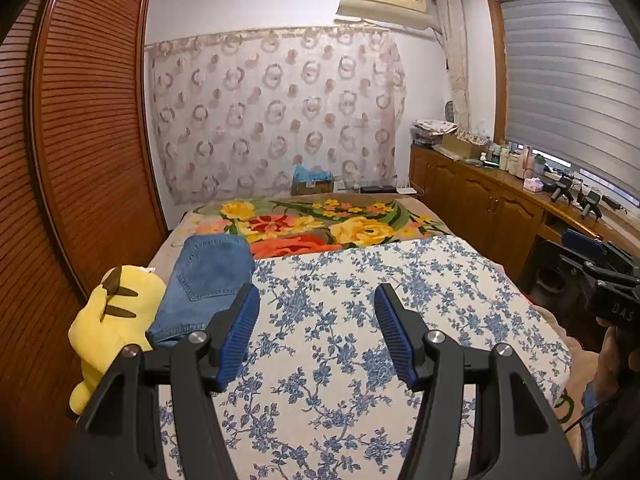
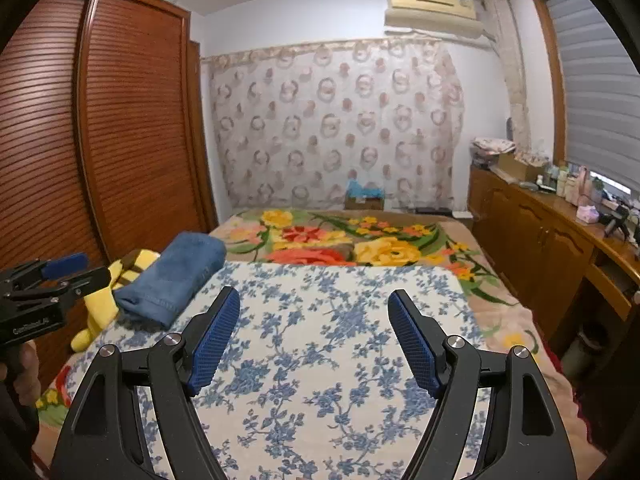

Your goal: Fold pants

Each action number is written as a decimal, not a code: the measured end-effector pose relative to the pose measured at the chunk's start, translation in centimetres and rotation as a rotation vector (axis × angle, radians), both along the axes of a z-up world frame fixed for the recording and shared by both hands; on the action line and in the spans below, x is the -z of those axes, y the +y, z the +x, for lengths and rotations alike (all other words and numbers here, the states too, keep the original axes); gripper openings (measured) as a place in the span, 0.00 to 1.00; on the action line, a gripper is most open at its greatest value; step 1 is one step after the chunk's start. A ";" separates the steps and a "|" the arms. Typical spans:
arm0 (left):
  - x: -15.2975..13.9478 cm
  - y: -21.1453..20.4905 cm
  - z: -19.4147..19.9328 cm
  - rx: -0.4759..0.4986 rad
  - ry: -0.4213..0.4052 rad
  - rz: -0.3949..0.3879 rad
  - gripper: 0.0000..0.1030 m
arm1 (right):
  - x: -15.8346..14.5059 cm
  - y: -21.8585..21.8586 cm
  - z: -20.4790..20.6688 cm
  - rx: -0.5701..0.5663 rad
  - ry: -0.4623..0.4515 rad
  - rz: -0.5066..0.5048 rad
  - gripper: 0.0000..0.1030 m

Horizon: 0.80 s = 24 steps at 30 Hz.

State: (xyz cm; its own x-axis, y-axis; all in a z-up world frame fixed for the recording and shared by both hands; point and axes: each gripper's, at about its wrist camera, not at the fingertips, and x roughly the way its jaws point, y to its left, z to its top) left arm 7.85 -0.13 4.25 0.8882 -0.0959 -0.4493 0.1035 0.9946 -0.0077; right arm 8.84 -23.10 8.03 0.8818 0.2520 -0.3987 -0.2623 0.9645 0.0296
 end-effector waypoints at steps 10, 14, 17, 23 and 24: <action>-0.6 -0.6 -0.5 -0.004 -0.015 -0.003 0.58 | -0.6 -1.3 -1.3 0.040 -0.037 0.000 0.76; -0.5 -0.8 -0.6 -0.006 -0.012 -0.004 0.58 | -0.6 -1.4 -1.3 0.043 -0.038 -0.001 0.76; -0.5 -0.8 -0.7 -0.009 -0.010 -0.004 0.58 | -0.6 -1.5 -1.4 0.044 -0.038 -0.002 0.76; -0.3 -0.8 -0.7 -0.015 -0.007 -0.007 0.58 | -0.6 -1.5 -1.4 0.044 -0.039 -0.002 0.76; -0.2 -0.8 -0.7 -0.015 -0.006 -0.008 0.58 | -0.6 -1.4 -1.4 0.046 -0.038 -0.003 0.76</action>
State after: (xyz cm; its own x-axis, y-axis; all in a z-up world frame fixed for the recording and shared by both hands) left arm 7.19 -0.92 4.44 0.8923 -0.0862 -0.4432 0.0889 0.9959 -0.0147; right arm 7.46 -24.50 8.59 0.9070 0.2101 -0.3650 -0.2189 0.9756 0.0177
